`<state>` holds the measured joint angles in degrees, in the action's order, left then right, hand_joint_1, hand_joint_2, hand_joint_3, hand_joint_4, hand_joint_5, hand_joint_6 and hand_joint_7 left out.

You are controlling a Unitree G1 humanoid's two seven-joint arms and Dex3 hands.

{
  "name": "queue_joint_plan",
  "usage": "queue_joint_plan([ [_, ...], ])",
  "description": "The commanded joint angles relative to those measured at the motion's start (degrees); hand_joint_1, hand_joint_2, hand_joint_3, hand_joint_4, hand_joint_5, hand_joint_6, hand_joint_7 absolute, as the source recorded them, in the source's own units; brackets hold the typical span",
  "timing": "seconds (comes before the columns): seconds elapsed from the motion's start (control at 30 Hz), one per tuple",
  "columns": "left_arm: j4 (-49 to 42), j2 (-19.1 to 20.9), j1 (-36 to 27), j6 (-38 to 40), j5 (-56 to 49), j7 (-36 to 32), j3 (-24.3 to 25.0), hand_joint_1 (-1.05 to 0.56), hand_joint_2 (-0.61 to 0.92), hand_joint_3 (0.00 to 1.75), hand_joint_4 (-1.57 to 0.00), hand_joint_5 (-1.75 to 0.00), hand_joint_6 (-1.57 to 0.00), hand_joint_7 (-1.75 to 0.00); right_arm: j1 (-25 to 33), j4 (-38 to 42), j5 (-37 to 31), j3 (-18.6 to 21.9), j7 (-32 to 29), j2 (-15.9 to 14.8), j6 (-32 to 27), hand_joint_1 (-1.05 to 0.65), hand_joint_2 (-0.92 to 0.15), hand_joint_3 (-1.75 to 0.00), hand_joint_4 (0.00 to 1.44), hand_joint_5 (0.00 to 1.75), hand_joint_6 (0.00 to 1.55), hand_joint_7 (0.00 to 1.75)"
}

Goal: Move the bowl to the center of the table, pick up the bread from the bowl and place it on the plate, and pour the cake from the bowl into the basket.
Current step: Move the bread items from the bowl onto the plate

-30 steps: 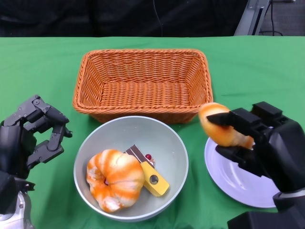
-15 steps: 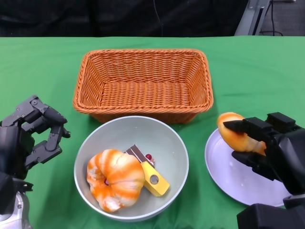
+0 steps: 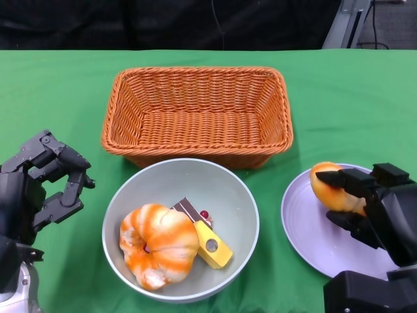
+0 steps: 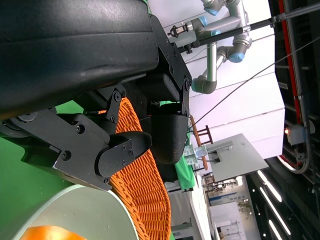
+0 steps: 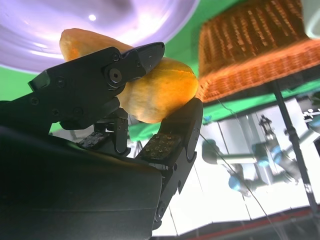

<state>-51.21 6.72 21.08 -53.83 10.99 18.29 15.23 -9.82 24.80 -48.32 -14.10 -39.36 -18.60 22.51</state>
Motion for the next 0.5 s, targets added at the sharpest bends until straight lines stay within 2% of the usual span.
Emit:
queue_joint_plan([
  [0.03,0.67,1.21,-0.73,0.44,0.61,0.17,0.11,-0.08,0.68,0.9,-0.76,-1.55,-0.75,-1.4,-2.17,3.39,0.37,-0.31,-2.13,-0.09,-0.95,-0.1,-0.87,-0.01,0.88,1.17,1.11,0.35],
  [0.5,1.29,0.92,-1.03,1.14,1.05,0.46,0.12,-0.08,0.69,0.88,-0.77,-1.55,-0.75,-1.4,-4.64,9.81,2.0,-2.45,-3.15,0.17,-1.5,-0.1,-0.88,-0.01,0.86,1.18,1.11,0.29],
])
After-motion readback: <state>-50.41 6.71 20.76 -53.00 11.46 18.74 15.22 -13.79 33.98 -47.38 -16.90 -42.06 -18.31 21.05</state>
